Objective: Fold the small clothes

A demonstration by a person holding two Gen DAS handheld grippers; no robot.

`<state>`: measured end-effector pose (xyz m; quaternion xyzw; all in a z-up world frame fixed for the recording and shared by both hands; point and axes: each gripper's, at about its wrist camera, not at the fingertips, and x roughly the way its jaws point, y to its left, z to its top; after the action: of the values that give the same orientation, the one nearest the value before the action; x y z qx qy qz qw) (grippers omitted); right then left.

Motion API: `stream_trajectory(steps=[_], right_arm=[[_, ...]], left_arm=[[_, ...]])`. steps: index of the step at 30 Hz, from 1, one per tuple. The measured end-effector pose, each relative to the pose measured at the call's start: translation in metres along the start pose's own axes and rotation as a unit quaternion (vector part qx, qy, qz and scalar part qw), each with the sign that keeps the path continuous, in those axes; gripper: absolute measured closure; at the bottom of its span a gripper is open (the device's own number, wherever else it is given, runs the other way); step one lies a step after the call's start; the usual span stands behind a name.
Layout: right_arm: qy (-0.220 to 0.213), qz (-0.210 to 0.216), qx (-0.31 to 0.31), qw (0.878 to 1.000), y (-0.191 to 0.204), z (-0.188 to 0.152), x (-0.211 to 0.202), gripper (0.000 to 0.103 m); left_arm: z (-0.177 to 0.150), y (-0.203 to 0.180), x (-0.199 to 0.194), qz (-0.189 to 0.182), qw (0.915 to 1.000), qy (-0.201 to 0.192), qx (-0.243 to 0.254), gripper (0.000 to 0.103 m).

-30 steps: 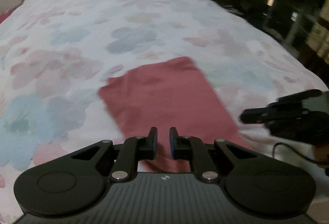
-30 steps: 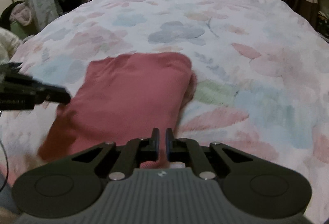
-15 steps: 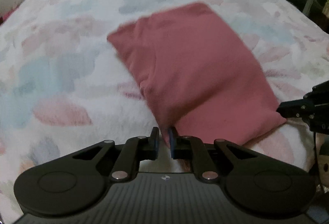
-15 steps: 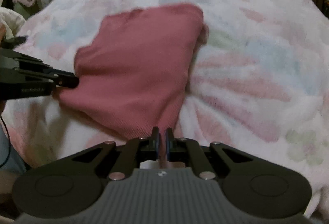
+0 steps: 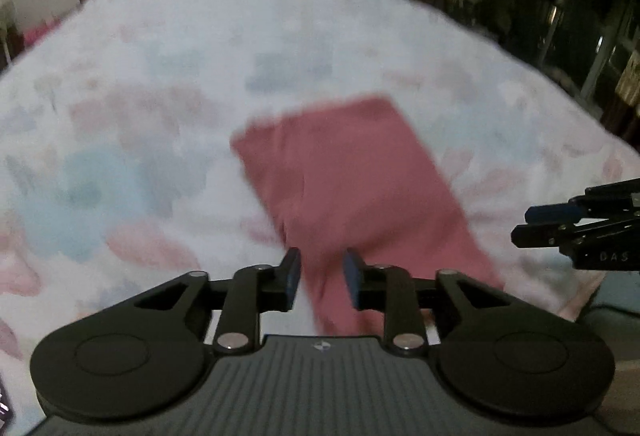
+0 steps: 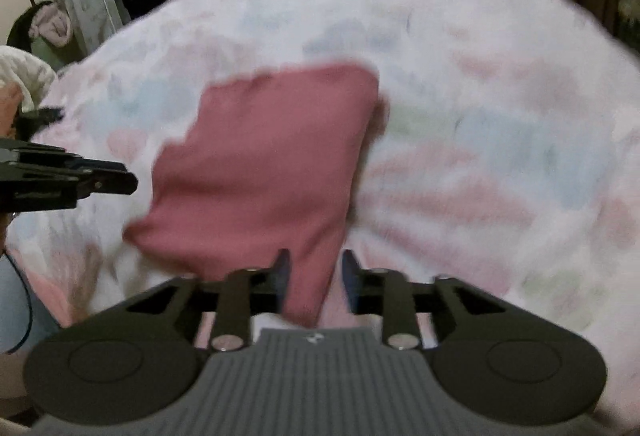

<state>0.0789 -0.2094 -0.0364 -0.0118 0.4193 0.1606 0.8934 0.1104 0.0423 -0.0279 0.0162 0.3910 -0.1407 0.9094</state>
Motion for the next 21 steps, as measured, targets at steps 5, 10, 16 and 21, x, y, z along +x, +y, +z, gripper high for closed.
stream_trajectory(steps=[5, 10, 16, 21], right_arm=[[-0.081, -0.020, -0.013, 0.996, 0.013, 0.026, -0.039, 0.038], [-0.161, -0.051, -0.001, 0.986, 0.027, 0.040, -0.079, 0.020], [-0.206, -0.068, 0.025, 0.976, 0.044, 0.036, -0.116, 0.020], [-0.179, -0.073, 0.040, 0.980, 0.060, 0.014, -0.114, 0.021]], left_arm=[[0.026, -0.022, -0.039, 0.051, 0.9951, -0.084, 0.010, 0.045], [0.035, -0.043, -0.069, 0.118, 0.9800, -0.160, 0.017, 0.024], [0.029, -0.060, -0.095, 0.137, 0.9712, -0.195, -0.011, 0.017], [0.012, -0.065, -0.097, 0.151, 0.9721, -0.178, -0.027, 0.015]])
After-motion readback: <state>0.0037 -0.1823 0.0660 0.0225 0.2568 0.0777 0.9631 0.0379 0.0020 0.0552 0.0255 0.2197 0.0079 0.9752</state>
